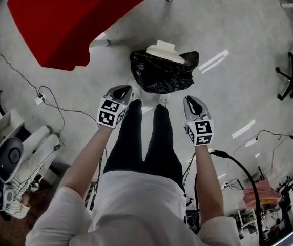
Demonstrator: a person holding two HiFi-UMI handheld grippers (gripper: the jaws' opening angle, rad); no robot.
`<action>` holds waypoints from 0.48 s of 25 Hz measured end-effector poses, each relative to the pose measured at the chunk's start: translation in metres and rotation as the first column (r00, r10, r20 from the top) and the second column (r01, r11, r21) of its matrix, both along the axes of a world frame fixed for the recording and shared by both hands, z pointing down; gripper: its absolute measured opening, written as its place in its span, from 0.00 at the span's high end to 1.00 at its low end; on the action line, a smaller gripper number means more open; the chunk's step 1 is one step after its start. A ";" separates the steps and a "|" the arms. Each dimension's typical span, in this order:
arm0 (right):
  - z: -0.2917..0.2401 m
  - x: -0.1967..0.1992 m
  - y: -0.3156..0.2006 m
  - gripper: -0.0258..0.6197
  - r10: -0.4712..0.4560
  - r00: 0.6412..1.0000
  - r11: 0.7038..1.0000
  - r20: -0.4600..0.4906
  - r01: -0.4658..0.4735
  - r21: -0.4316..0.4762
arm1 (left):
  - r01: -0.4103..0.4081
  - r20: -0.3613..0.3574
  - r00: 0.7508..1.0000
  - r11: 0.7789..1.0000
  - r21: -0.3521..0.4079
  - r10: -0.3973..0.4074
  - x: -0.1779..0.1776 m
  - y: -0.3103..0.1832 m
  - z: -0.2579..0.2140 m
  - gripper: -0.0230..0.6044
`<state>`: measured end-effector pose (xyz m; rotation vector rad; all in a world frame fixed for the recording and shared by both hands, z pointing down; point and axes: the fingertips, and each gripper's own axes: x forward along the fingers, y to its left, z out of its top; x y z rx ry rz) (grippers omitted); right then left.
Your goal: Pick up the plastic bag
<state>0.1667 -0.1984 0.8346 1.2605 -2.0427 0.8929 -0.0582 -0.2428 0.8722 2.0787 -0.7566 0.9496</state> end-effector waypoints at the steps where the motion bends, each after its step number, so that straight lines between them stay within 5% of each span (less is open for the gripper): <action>1: 0.017 0.001 -0.002 0.90 0.008 1.000 1.000 0.000 -0.008 -0.016 | 0.001 0.012 1.000 1.000 -0.021 0.000 0.001 0.001 0.019 0.95; 7: 0.119 0.007 -0.010 0.86 0.056 0.998 0.993 -0.012 -0.057 -0.100 | 0.053 0.097 0.994 0.990 -0.127 -0.040 0.003 -0.004 0.124 0.86; 12: 0.197 0.019 -0.009 0.77 0.070 0.995 0.983 -0.065 -0.080 -0.167 | 0.140 0.142 0.984 0.953 -0.269 -0.104 0.012 -0.002 0.200 0.75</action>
